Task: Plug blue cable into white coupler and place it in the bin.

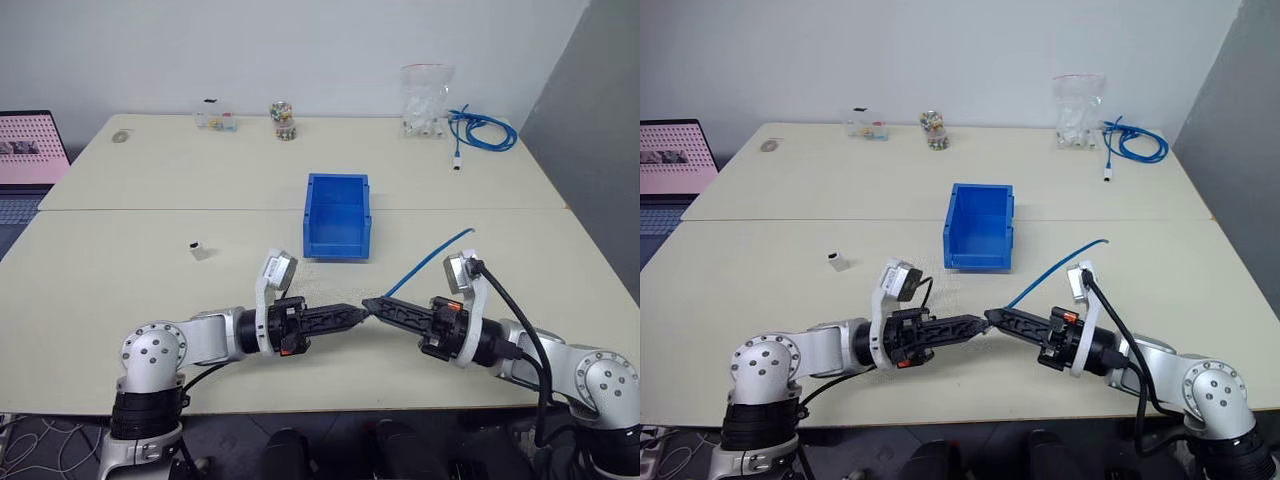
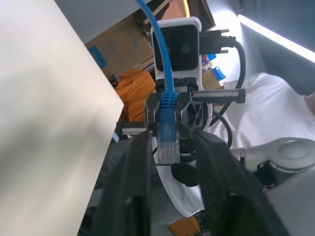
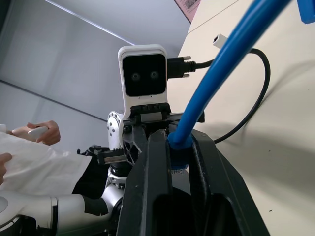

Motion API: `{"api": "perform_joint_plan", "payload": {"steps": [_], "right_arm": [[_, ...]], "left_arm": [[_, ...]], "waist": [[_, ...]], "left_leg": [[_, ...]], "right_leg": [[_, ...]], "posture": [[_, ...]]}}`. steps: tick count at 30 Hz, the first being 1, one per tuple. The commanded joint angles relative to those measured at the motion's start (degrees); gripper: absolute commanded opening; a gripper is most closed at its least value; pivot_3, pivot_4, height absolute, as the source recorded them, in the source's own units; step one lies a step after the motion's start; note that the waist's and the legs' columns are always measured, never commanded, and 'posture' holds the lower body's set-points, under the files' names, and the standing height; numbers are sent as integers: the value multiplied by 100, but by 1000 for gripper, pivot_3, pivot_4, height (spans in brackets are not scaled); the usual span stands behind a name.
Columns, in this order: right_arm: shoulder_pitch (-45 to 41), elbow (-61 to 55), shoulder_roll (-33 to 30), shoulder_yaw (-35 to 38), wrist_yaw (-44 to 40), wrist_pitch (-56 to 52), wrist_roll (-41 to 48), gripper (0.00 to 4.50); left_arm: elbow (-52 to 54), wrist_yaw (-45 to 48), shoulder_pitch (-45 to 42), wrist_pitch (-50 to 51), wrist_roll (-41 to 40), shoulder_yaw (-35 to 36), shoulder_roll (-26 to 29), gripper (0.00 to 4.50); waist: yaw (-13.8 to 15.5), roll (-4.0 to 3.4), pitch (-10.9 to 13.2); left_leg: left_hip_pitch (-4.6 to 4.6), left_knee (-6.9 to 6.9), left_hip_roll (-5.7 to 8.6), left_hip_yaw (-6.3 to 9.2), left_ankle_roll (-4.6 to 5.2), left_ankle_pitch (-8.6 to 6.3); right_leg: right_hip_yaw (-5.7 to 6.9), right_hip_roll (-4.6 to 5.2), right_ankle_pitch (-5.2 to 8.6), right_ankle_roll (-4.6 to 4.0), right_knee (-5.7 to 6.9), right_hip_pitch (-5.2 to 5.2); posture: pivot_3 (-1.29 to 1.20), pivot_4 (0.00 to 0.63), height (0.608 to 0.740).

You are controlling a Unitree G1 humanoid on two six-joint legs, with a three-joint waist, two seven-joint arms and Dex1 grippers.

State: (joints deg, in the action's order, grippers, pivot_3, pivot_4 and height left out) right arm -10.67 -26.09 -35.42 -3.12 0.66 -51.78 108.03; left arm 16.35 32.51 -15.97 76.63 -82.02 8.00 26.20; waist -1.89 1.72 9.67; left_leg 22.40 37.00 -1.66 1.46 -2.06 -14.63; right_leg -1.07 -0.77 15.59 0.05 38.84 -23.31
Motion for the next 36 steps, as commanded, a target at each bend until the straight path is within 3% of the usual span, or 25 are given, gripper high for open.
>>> {"api": "perform_joint_plan", "payload": {"steps": [1,4,7,11,14,19,29,36], "right_arm": [[-239,272,34,21,-274,-42,-206,177],[-490,605,87,-92,-603,-190,-650,177],[-903,1136,261,-210,-1022,-351,-1086,177],[-1462,1732,551,-327,-1528,-540,-1642,177],[-1769,2079,747,-397,-1878,-636,-2196,177],[-2024,2407,1012,-414,-2318,-795,-2773,177],[-2080,2471,1270,3,-2479,-1011,-3290,177],[-1592,1928,1201,543,-2059,-1204,-3122,177]], "left_arm": [[822,492,230,-392,499,-249,353,2281],[1445,742,659,-781,1016,-331,778,2859],[1964,405,1514,-1453,1899,-292,963,3517],[2289,-1562,2302,-2711,3955,-157,318,4295],[2108,-2939,2454,-3639,4890,588,-654,4295],[1284,-3924,2336,-4633,5898,1328,-1262,4295],[-1104,-3372,907,-5907,6601,771,-1401,4295],[-2117,-3691,25,-6147,6769,862,-1526,4295]], "waist": [[12,0,5],[4,1,15],[15,-8,22],[19,-16,36],[81,-8,43],[106,-6,43],[173,3,43],[172,5,44]], "left_leg": [[0,0,0,-1,0,0],[4,-3,-2,-1,0,0],[2,-7,-6,1,-1,-1],[-2,-10,-16,-8,-1,-1],[10,-4,-17,0,0,-1],[24,-2,-10,-7,-1,-1],[42,9,6,-8,0,0],[49,4,-4,0,0,-1]], "right_leg": [[2,0,1,-1,0,0],[1,0,2,-4,-2,-2],[-12,2,3,-6,-3,-9],[-42,14,2,-5,-5,-16],[-23,26,0,-2,-3,-18],[-8,30,-3,1,-10,-18],[10,29,-9,10,-9,-19],[16,37,-10,10,-20,-19]], "posture": [[0,150,740],[0,150,740],[0,150,740],[0,150,740],[0,150,740],[0,150,740],[0,150,740],[0,150,740]]}}
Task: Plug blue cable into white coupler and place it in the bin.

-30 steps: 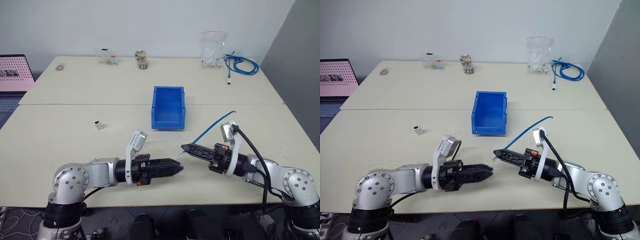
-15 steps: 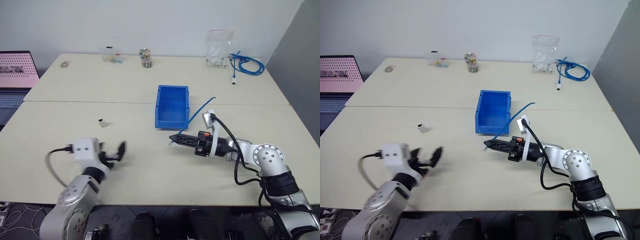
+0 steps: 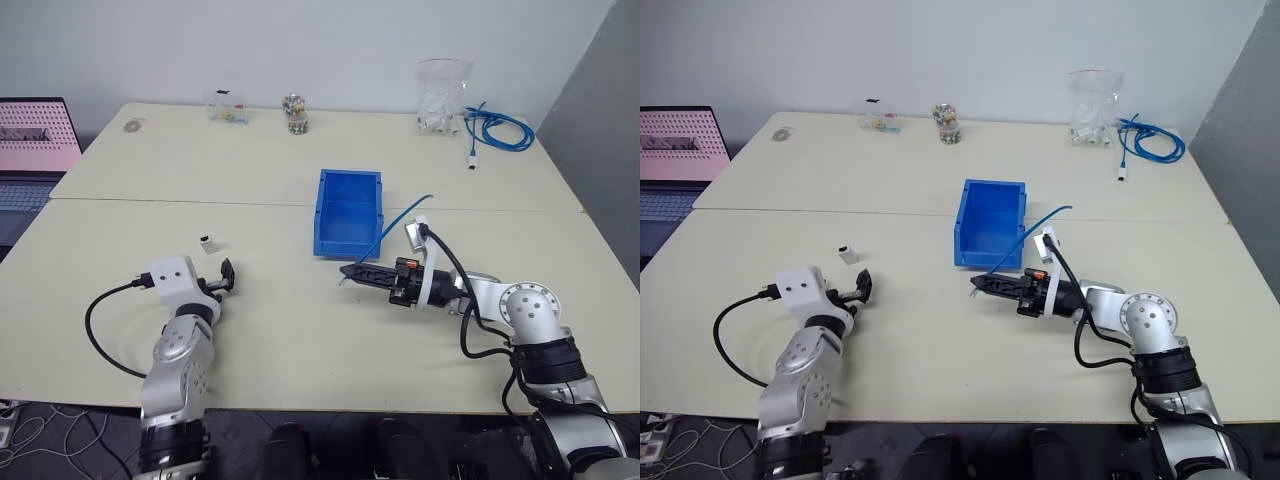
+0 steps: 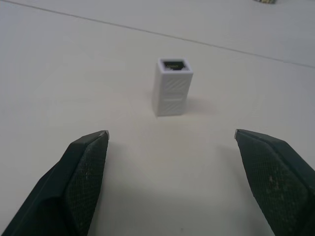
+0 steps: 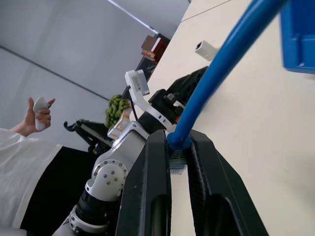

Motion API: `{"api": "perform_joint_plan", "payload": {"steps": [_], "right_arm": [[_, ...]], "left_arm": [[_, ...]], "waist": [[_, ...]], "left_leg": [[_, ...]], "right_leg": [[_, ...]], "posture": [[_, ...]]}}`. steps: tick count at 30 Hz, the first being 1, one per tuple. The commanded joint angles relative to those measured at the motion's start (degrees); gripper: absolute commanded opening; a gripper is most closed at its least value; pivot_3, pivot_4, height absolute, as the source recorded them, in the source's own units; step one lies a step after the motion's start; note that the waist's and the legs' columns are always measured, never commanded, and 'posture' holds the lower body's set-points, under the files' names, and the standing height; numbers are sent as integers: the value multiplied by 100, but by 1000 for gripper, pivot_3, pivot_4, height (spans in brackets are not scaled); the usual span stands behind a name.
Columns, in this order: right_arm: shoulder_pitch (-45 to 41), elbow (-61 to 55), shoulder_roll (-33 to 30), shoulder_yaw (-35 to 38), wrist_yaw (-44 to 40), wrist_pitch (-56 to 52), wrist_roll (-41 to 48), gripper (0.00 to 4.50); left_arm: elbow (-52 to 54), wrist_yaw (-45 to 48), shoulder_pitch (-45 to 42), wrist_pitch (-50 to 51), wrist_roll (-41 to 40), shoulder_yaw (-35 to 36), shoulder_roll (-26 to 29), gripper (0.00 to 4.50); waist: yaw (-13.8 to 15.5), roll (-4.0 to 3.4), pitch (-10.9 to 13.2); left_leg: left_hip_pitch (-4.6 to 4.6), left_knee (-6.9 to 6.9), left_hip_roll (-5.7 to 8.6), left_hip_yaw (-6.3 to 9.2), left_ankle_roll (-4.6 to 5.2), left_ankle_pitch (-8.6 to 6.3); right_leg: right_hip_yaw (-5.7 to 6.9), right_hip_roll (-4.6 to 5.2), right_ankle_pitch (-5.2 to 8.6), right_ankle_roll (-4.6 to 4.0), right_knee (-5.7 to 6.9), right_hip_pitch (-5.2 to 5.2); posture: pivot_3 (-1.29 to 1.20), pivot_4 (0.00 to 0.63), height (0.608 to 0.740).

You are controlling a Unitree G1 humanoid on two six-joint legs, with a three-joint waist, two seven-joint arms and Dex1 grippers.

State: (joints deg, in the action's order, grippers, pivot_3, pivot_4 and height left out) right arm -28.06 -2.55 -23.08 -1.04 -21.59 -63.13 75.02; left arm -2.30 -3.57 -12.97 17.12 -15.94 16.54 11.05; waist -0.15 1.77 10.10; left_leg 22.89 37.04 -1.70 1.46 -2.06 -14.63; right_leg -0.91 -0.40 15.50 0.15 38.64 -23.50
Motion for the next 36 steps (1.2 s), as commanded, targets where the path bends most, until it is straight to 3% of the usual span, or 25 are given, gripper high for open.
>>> {"api": "perform_joint_plan", "payload": {"steps": [1,7,10,24,29,31,36], "right_arm": [[220,-509,-19,400,247,-80,216,177],[563,-966,90,576,601,-92,253,177],[656,-1103,121,657,718,-90,268,177],[866,-1329,133,755,924,-100,367,177],[824,-1267,167,683,861,-89,291,177],[815,-1269,179,675,855,-95,289,177],[672,-1339,158,691,843,-112,352,177]], "left_arm": [[-402,-57,-417,-233,158,-13,-27,4295],[-1425,-114,-1132,-608,180,72,-73,4295],[-1733,-187,-1275,-756,220,101,-56,3814],[-1889,-418,-1317,-924,421,126,63,801],[-1698,-389,-1135,-839,385,151,91,784],[-1555,-181,-1032,-802,378,65,155,784],[646,2985,296,-577,-228,-1090,1487,784]], "waist": [[-1,0,0],[-10,1,0],[-27,2,0],[-37,2,0],[-39,2,0],[-41,2,0],[-147,0,2]], "left_leg": [[-1,-1,1,-1,0,0],[-4,5,7,-4,0,0],[-6,5,7,-6,0,1],[-11,5,6,-5,-1,1],[-11,4,6,-7,-1,1],[-11,4,4,-8,-1,1],[-9,-3,1,-6,-3,2]], "right_leg": [[-1,0,0,0,1,0],[-2,-7,-2,5,11,0],[-5,-9,-3,6,14,0],[-4,-12,-3,6,22,1],[-7,-12,-3,6,21,1],[-8,-12,-2,6,21,1],[-7,-14,-1,3,21,-4]], "posture": [[0,150,740],[0,150,740],[0,150,740],[0,150,740],[0,150,740],[0,150,740],[0,150,740]]}}
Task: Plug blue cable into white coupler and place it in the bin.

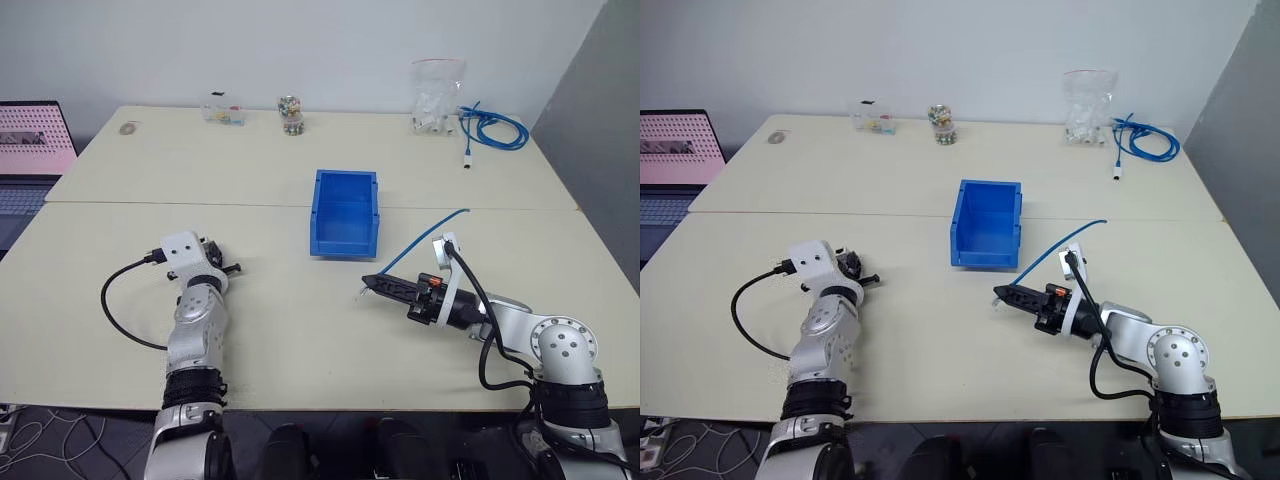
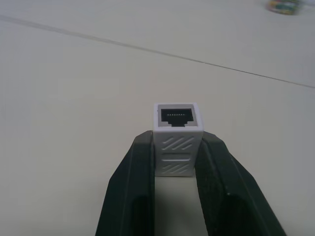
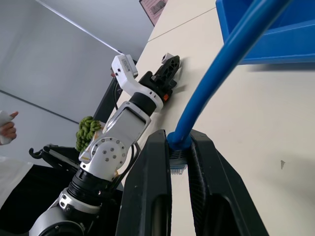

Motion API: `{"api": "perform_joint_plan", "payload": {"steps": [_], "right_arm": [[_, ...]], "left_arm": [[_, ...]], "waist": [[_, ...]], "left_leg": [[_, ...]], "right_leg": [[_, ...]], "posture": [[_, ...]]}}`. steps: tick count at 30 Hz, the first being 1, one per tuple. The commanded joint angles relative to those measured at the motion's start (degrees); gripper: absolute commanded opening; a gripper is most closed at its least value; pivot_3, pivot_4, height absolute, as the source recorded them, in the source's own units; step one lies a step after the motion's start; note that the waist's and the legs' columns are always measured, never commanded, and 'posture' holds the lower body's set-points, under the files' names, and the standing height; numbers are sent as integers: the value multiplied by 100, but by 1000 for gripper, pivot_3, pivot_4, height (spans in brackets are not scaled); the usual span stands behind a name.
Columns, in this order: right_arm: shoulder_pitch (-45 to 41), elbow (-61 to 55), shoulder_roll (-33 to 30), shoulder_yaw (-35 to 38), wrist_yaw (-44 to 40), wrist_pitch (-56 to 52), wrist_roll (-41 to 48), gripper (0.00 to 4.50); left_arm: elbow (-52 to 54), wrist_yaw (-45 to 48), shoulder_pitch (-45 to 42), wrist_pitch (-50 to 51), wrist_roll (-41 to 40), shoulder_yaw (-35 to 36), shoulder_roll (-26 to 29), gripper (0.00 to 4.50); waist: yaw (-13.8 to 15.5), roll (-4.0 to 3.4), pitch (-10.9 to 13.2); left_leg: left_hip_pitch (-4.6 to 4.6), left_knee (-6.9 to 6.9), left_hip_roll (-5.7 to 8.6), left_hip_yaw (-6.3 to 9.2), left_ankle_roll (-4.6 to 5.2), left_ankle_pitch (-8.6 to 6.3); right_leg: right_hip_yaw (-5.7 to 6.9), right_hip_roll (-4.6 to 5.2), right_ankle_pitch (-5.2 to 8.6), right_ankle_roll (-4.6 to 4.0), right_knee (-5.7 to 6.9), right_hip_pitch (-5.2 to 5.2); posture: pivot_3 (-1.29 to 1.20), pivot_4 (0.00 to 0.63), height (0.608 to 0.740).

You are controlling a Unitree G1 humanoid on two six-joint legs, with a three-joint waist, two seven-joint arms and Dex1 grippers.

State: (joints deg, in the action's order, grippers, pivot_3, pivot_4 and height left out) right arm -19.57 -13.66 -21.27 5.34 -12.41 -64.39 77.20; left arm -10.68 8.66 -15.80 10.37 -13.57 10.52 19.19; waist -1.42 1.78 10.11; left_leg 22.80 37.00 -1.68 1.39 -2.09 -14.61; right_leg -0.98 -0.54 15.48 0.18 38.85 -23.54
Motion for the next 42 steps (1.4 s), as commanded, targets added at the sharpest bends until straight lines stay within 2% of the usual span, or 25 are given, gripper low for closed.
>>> {"api": "perform_joint_plan", "payload": {"steps": [1,4,7,12,15,16,19,24,42], "right_arm": [[-225,-258,-47,40,-107,9,118,177],[-413,-311,-66,-14,-117,33,29,177],[-657,-381,-94,-89,-160,51,-47,177],[-847,-789,-423,-517,-740,142,-646,177],[-835,-1103,-740,-1019,-1213,427,-1409,177],[-805,-1211,-978,-1392,-1548,724,-1935,177],[-765,-1202,-1327,-2040,-2176,1391,-2957,177],[-726,-883,-1433,-2536,-2719,2220,-4039,177],[-623,-220,-965,-2737,-3508,2797,-5150,177]], "left_arm": [[1809,2234,843,159,-642,-564,950,784],[2414,3321,1263,499,-1134,-861,1453,784],[2414,4149,1091,491,-1082,-1552,1558,784],[828,5072,106,-264,-364,-2583,1018,784],[-42,5554,-376,-875,-10,-2906,823,784],[-333,5722,-550,-1039,65,-2967,770,784],[-911,6133,-850,-1381,168,-3008,718,784],[-1096,6471,-914,-1470,138,-2944,752,784],[-636,6442,-563,-1243,125,-2791,760,784]], "waist": [[-28,-2,2],[-30,-12,7],[-16,-22,13],[13,-26,16],[-10,-25,15],[-13,-26,15],[-12,-25,15],[-27,-25,14],[-26,-25,14]], "left_leg": [[-1,-3,-1,-1,-1,0],[-3,-1,-3,1,0,-1],[-9,-1,-1,1,2,0],[-7,6,11,3,10,5],[-2,6,14,-1,10,4],[1,5,13,1,11,4],[1,1,13,4,12,3],[-3,4,9,3,12,3],[-13,5,4,7,11,3]], "right_leg": [[-2,3,1,-2,-1,-1],[-1,14,4,-6,1,-2],[0,12,6,-9,3,0],[3,-1,2,-2,4,4],[-1,-11,2,-2,-2,2],[1,-15,3,-5,-6,1],[5,-19,7,-10,-10,1],[2,-22,6,-9,-6,1],[2,-23,7,-10,6,5]], "posture": [[0,150,740],[0,150,740],[0,150,740],[0,150,740],[0,150,740],[0,150,740],[0,150,740],[0,150,740],[0,150,740]]}}
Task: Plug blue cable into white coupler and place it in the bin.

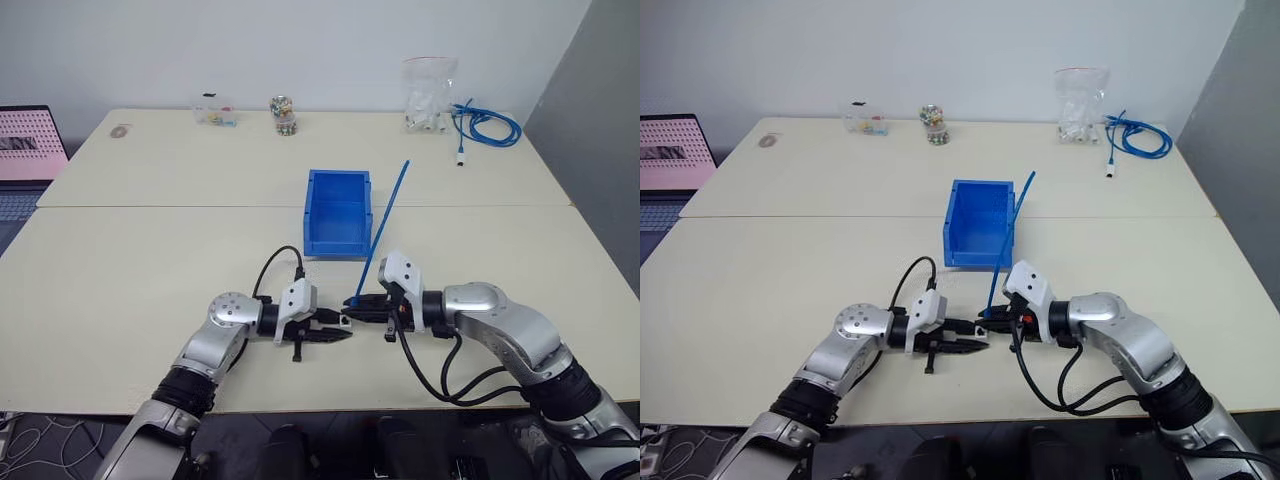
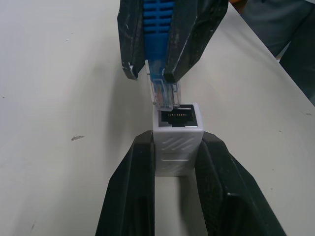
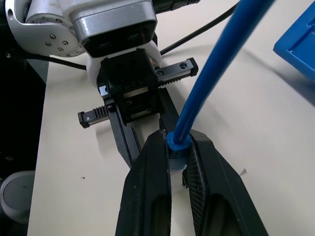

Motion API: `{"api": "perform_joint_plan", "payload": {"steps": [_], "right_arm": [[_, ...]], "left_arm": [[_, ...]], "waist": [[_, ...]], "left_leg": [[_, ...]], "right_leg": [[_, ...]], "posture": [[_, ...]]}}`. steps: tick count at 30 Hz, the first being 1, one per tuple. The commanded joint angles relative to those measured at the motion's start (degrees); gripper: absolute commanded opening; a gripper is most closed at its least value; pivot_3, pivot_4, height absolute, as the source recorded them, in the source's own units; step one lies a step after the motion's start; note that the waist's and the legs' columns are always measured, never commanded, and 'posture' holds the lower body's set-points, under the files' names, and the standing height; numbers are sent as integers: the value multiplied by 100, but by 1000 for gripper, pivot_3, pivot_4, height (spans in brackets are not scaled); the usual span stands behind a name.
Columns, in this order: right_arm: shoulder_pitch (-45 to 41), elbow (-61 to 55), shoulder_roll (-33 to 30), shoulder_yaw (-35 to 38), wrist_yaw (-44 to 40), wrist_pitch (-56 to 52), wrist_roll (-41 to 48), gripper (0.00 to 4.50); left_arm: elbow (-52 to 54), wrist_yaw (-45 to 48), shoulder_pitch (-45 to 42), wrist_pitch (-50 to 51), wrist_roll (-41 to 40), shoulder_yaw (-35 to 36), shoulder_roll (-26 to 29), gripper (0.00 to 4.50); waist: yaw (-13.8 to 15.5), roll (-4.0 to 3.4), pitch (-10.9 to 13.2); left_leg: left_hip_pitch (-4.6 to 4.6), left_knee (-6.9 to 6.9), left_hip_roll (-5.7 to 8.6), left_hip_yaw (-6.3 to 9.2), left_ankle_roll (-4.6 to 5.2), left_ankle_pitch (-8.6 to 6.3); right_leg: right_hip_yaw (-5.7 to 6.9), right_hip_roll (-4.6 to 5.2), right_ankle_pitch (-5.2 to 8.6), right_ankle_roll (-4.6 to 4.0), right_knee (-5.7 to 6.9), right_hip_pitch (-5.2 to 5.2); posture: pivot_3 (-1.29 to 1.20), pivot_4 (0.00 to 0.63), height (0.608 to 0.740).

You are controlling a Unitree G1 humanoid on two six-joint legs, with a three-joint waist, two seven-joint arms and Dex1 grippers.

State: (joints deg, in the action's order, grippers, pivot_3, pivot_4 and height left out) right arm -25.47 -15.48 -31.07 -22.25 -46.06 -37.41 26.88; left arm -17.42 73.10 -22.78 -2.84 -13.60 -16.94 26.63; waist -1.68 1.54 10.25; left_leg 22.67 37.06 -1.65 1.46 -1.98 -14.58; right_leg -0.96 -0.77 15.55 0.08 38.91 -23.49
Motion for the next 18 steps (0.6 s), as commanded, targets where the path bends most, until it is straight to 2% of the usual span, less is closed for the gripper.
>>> {"api": "perform_joint_plan", "payload": {"steps": [1,11,18], "right_arm": [[-24,-25,35,20,-165,110,-151,177],[115,142,262,-163,-320,318,-550,177],[234,363,201,-262,-545,607,-838,177]], "left_arm": [[43,-9,145,74,132,-45,16,784],[98,-86,128,223,82,44,25,784],[236,-143,168,313,78,49,17,784]], "waist": [[0,0,0],[-2,0,-1],[-2,0,-3]], "left_leg": [[-2,0,0,-1,0,0],[-16,0,0,-1,0,0],[-37,0,0,-2,0,0]], "right_leg": [[-1,0,0,0,1,1],[-2,-3,0,0,6,9],[-3,-4,0,0,8,27]], "posture": [[0,150,740],[0,150,740],[0,150,740]]}}
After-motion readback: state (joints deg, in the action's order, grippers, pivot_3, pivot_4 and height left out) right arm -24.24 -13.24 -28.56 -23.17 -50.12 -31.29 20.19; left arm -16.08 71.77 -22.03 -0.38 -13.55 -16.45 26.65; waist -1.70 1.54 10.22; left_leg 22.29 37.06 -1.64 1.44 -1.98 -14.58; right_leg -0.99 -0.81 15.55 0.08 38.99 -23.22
